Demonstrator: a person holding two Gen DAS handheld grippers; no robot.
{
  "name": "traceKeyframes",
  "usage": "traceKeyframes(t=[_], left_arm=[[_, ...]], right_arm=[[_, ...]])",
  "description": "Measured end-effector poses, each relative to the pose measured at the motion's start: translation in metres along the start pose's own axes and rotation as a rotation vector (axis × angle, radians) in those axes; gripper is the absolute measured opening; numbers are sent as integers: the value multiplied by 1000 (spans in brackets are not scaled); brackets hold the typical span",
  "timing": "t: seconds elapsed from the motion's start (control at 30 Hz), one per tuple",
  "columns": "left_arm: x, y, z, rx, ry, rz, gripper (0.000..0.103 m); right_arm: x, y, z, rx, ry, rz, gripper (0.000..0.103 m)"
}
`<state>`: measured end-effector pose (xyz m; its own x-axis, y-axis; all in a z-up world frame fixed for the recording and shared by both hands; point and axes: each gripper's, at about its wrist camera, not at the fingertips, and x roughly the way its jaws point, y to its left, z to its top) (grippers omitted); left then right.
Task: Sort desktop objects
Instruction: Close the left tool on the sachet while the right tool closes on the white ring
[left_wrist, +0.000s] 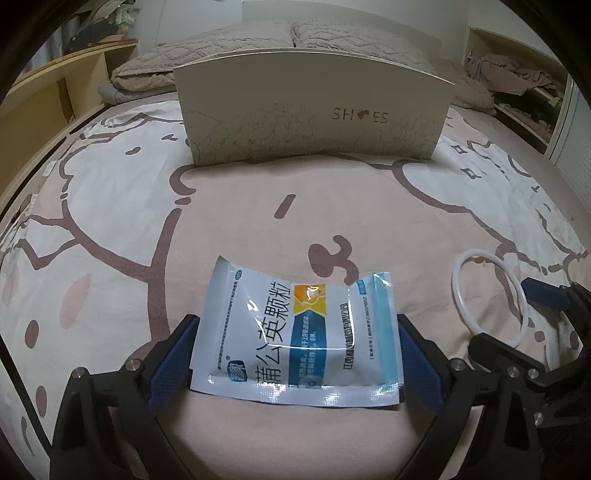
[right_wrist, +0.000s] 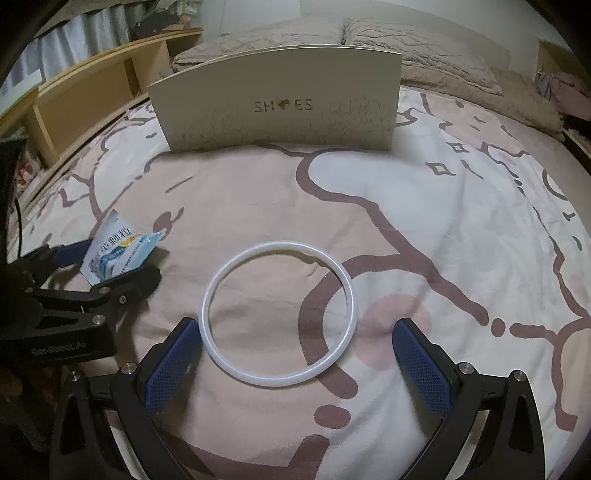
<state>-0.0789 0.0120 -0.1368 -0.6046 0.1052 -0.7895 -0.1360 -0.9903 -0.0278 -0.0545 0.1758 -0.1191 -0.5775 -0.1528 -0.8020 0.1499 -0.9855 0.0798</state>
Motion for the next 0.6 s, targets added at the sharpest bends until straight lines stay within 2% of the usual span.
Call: traceKeyframes(t=[0.23,0.33,0.47,0.6], left_arm=[[-2,-1,0,-1,-9,-7,96],[-4,-2,1,3,-18,-9,91],[-5,-2,2,5,-23,-15,86],[-6,1,3,-3,-27,-25,83]], right_arm=[[4,7,6,-37,-5,-9,103],[6,11,7,-68,-3,-28,98],[4,11,9,-70,-12,-26,86],[2,11,9,-70,-13,-23,85]])
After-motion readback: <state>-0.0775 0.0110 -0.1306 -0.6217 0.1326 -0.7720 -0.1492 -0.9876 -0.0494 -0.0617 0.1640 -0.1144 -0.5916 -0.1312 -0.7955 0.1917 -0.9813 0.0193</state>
